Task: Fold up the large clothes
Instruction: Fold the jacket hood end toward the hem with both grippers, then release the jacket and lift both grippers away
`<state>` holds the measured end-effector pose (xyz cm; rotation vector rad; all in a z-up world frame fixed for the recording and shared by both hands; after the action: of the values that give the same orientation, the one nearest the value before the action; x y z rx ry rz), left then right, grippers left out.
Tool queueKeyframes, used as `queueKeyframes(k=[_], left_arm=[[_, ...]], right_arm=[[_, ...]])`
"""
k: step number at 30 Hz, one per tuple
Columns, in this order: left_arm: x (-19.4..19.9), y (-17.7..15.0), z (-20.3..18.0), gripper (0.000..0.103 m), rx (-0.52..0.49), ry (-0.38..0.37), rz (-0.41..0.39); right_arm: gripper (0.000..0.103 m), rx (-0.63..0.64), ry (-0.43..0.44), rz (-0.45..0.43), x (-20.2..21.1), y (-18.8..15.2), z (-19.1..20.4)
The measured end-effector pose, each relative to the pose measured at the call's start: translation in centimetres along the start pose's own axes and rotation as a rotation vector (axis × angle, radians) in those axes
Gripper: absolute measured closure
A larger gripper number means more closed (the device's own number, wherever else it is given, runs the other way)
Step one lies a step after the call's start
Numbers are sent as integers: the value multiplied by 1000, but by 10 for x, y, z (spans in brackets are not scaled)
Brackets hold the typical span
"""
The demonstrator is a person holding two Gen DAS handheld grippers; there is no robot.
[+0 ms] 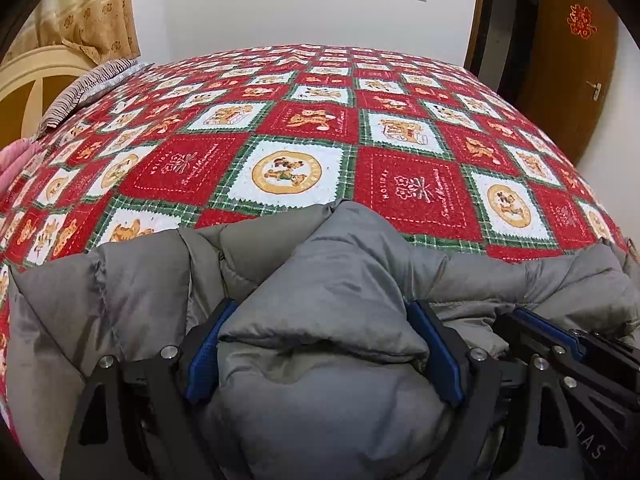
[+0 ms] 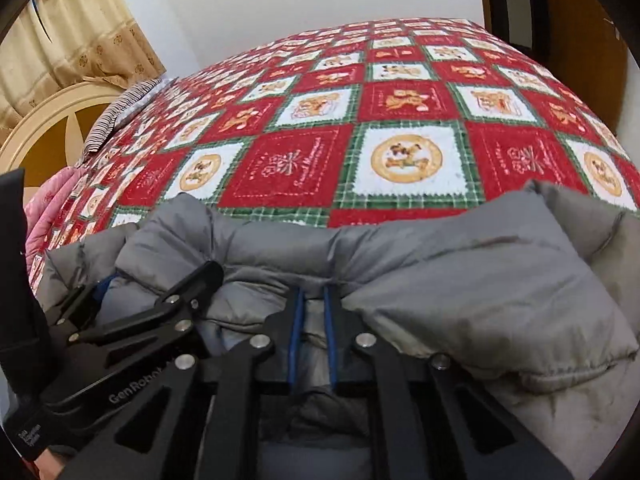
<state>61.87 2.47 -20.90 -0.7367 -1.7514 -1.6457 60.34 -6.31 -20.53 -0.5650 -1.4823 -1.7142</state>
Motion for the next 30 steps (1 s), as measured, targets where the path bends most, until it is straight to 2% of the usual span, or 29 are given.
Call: queueKeyframes(k=[3, 6, 9, 11, 12, 13, 15, 16, 18, 25, 27, 29, 30], left_arm=[[-1, 1, -1, 16, 1, -1, 1], [-2, 1, -1, 16, 7, -11, -4], [-1, 1, 0, 16, 7, -11, -4], [-1, 1, 0, 16, 7, -10, -5], [-1, 1, 0, 16, 6, -10, -5], [-1, 1, 0, 16, 6, -10, -5], [-1, 1, 0, 15, 4, -10, -5], [-1, 1, 0, 15, 2, -7, -4], [-1, 1, -1, 15, -4, 0, -3], [-2, 2, -3, 15, -14, 13, 7], [5, 2, -2, 15, -13, 26, 33], [24, 2, -2, 15, -21, 1, 49], [40, 1, -1, 15, -19, -22, 30]], right_arm=[[92, 48, -55, -5, 1, -1, 9], [92, 18, -55, -13, 14, 1, 7], [92, -39, -43, -126, 54, 4, -5], [92, -48, -132, -161, 73, 4, -21], [92, -66, -190, -151, 75, 2, -33], [92, -93, -198, -115, 69, -2, -46], [94, -150, -128, -33, 50, -18, -64], [94, -168, -95, -71, 50, -22, -68], [94, -187, -74, -95, 49, -25, -72], [94, -152, -132, -92, 49, -22, -66], [90, -154, -141, -69, 62, -19, -58], [80, -206, -73, -119, 91, -17, -52], [75, -236, -20, -171, 114, -19, -48]])
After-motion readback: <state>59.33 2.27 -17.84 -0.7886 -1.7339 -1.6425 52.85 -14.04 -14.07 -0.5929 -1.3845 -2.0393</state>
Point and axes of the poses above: each gripper's, at about its wrist camera, not at the fingertips, and x roughly against the way its jaws point, z to its left, y to its top, the point moved 3 cm from there along -x, roughly the way its jaws point, and after that the axes turned 1 degree about -y, right-handed, at the moved point
